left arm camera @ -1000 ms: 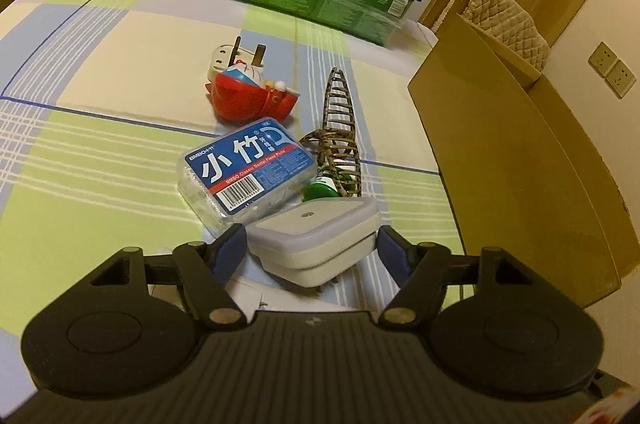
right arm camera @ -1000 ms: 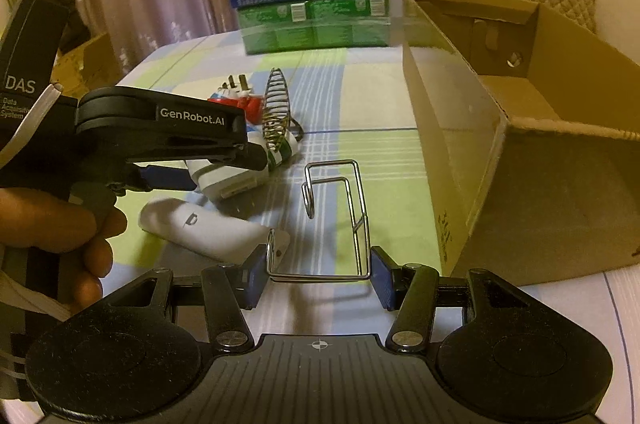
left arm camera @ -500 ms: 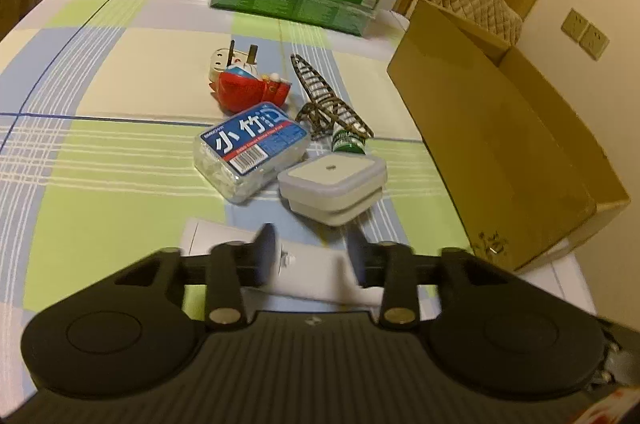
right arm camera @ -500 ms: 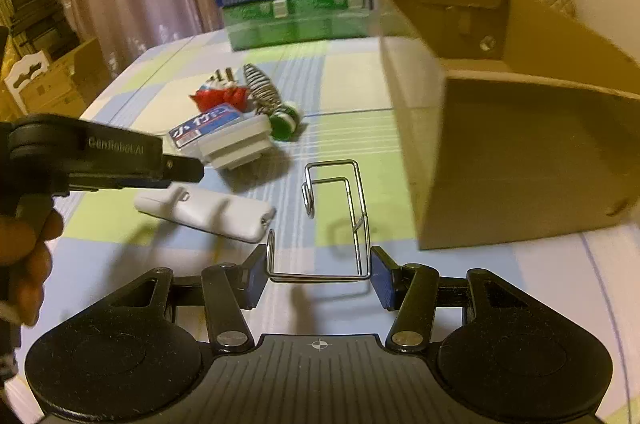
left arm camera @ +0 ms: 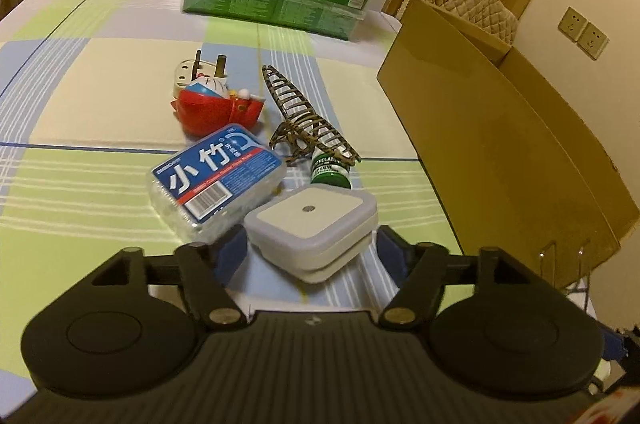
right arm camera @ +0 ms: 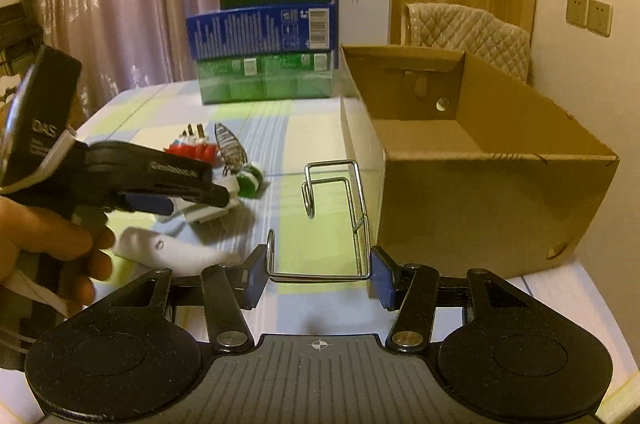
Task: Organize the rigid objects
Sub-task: 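Carry the night-light with the left tool while the right tool carries the rack toward the box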
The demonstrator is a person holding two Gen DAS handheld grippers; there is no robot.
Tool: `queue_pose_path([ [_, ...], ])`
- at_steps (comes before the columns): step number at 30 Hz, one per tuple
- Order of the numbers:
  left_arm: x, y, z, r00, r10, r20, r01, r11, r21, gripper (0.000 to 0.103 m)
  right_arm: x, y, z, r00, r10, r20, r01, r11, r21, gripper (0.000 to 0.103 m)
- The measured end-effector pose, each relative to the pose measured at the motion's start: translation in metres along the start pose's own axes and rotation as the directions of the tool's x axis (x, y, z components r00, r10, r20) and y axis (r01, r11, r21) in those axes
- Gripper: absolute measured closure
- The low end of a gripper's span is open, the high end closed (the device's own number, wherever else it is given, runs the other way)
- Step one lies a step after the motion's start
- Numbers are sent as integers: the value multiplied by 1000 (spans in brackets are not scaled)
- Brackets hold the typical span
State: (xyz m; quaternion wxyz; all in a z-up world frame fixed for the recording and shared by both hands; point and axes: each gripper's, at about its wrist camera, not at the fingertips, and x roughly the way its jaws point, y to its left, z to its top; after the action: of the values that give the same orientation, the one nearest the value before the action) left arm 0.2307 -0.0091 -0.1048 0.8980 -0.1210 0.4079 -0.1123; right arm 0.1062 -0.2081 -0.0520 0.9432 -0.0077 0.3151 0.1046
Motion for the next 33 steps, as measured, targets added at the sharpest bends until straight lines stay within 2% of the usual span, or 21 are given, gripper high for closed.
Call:
queue_pose_path([
  [4,8,-5,4,1000,18,-4,-18,999,-28,30,0,-4,0,1000,-3,-6,3,1000,20,53],
  [9,23,-9,7,996,80,-27,-82,994,-76,29,-1,-8,-3,1000,-8,-16,9,1000,22,53],
  [13,22,-14,5,996,79,-37,-80,996,-32,29,-3,-9,-5,1000,-4,-21,5,1000,17,53],
  [20,-26,-15,-8,999,54,-3,-54,998,14,30,-10,-11,-5,1000,10,-27,-10,1000,22,53],
  [25,-71,-15,-17,998,63,28,-64,998,21,30,-24,-12,-1,1000,25,-18,-24,999,26,53],
  [33,-132,-37,-23,994,55,93,-60,997,53,30,-53,-17,17,999,30,41,-31,999,25,53],
])
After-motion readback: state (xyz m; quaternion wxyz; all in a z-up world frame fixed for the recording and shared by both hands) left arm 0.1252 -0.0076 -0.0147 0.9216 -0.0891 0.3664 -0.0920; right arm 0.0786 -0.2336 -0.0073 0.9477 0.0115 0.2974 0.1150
